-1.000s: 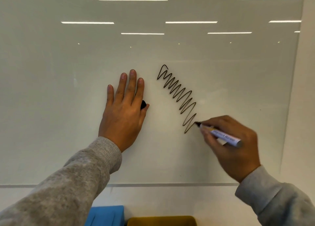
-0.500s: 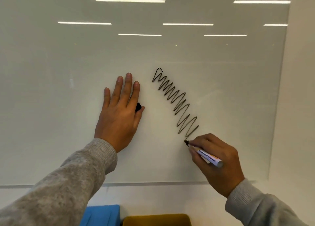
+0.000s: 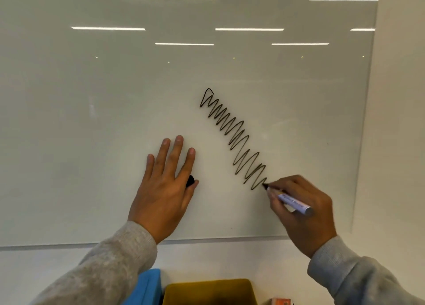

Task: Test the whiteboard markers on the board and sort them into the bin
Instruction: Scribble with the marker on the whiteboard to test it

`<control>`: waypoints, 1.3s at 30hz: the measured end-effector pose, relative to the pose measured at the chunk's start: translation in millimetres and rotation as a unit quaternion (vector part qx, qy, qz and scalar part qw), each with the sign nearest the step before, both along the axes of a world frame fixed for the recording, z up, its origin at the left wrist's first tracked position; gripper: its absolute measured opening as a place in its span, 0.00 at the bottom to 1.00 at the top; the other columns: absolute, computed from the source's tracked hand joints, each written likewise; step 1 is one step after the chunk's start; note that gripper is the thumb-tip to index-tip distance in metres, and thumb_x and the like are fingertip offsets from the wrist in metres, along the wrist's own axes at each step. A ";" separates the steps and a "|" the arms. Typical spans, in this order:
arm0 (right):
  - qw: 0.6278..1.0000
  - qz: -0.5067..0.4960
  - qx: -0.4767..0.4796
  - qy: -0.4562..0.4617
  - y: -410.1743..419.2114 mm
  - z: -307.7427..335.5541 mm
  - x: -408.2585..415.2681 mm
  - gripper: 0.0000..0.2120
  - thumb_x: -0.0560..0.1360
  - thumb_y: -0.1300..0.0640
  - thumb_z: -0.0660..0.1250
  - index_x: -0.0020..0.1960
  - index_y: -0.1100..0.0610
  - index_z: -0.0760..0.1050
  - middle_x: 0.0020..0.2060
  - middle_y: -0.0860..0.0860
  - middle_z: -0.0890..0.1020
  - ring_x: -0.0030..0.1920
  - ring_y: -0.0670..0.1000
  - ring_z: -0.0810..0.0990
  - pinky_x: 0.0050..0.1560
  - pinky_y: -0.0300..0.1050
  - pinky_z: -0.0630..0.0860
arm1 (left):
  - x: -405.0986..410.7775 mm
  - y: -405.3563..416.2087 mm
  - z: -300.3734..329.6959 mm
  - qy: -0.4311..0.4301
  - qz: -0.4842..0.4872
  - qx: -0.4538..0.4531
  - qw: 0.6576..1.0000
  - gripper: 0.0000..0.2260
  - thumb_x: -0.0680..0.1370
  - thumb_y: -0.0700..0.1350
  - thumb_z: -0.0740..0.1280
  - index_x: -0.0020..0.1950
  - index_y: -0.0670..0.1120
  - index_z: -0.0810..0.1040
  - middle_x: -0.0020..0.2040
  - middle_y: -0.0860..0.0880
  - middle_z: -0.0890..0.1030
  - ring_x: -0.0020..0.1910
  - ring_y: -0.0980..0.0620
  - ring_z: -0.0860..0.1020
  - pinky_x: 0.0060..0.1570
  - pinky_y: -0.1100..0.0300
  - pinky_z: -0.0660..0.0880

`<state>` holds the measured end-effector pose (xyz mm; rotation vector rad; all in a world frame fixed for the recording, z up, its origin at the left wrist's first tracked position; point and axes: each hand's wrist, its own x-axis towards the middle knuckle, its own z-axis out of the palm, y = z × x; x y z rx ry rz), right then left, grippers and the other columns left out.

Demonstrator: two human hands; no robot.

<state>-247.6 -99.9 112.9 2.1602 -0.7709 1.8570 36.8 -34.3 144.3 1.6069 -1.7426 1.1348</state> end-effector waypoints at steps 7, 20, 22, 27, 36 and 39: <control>0.999 0.014 0.019 0.028 6.4 -4.1 1.9 0.07 0.72 0.59 0.77 0.50 0.56 0.84 0.43 0.45 0.83 0.39 0.44 0.81 0.44 0.28 0.78 | -0.2 0.4 -0.9 -0.009 0.014 0.005 1.000 0.30 0.83 0.56 0.53 0.81 0.45 0.53 0.82 0.42 0.48 0.81 0.40 0.45 0.75 0.39 0.55; 0.926 0.169 0.299 -0.159 46.9 2.2 4.8 0.27 0.66 0.63 0.81 0.57 0.47 0.72 0.38 0.50 0.85 0.36 0.53 0.84 0.36 0.41 0.82 | -5.3 6.7 -2.5 0.046 -0.024 0.049 0.997 0.30 0.83 0.54 0.56 0.82 0.46 0.52 0.82 0.44 0.44 0.81 0.42 0.43 0.75 0.36 0.57; 0.903 0.192 0.330 -0.198 53.6 0.9 7.1 0.33 0.65 0.65 0.82 0.59 0.46 0.68 0.38 0.56 0.85 0.34 0.56 0.83 0.33 0.43 0.81 | -9.3 11.1 -6.8 0.064 -0.041 0.061 0.995 0.29 0.83 0.55 0.55 0.82 0.47 0.51 0.82 0.45 0.41 0.81 0.43 0.41 0.76 0.38 0.56; 0.857 0.222 0.385 -0.263 68.9 -6.3 11.9 0.38 0.66 0.68 0.80 0.64 0.47 0.62 0.38 0.60 0.84 0.28 0.52 0.80 0.30 0.39 0.77 | -25.3 34.4 -41.7 0.159 -0.146 0.110 0.970 0.28 0.82 0.58 0.51 0.81 0.57 0.49 0.82 0.57 0.41 0.80 0.56 0.44 0.77 0.56 0.52; 0.793 0.270 0.454 -0.306 91.1 -41.2 20.0 0.33 0.69 0.67 0.77 0.63 0.46 0.63 0.36 0.61 0.85 0.27 0.54 0.76 0.30 0.45 0.73 | -67.5 75.4 -102.3 0.448 -0.223 0.135 0.855 0.15 0.81 0.55 0.61 0.68 0.62 0.73 0.51 0.65 0.78 0.55 0.64 0.76 0.53 0.73 0.71; 0.766 0.278 0.471 -0.338 97.7 -52.7 21.2 0.30 0.70 0.66 0.76 0.63 0.47 0.65 0.39 0.61 0.86 0.28 0.53 0.75 0.31 0.47 0.72 | -75.6 83.9 -109.5 0.527 -0.226 0.163 0.803 0.11 0.82 0.49 0.63 0.62 0.62 0.77 0.50 0.63 0.81 0.52 0.66 0.77 0.48 0.75 0.71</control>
